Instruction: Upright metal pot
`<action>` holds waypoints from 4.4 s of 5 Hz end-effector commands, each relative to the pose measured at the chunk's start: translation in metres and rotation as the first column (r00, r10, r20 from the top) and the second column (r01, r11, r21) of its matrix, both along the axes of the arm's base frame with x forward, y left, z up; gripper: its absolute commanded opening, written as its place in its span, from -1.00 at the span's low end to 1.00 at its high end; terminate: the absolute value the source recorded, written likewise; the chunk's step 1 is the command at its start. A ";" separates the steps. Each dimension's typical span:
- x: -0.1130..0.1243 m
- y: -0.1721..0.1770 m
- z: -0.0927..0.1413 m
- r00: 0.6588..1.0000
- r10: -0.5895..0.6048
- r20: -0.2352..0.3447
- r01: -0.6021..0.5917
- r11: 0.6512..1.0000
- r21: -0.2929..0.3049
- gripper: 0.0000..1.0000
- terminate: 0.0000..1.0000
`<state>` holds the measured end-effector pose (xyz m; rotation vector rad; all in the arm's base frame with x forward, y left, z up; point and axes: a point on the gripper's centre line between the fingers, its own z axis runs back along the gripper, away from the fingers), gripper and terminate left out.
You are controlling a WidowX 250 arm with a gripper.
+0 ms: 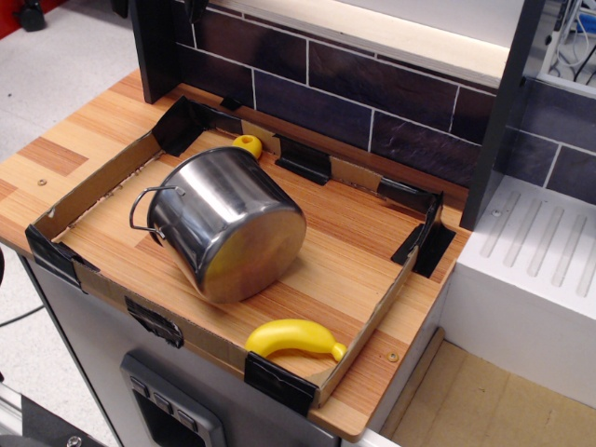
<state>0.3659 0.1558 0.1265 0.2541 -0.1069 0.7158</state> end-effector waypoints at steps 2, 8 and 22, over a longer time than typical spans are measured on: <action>-0.015 -0.013 0.022 0.997 -0.060 0.050 0.061 0.998 -0.017 1.00 -1.00; -0.049 -0.110 -0.023 0.983 -0.182 0.028 0.180 0.910 -0.374 1.00 -1.00; -0.076 -0.114 -0.038 0.992 -0.129 -0.008 0.123 0.960 -0.250 -1.00 -1.00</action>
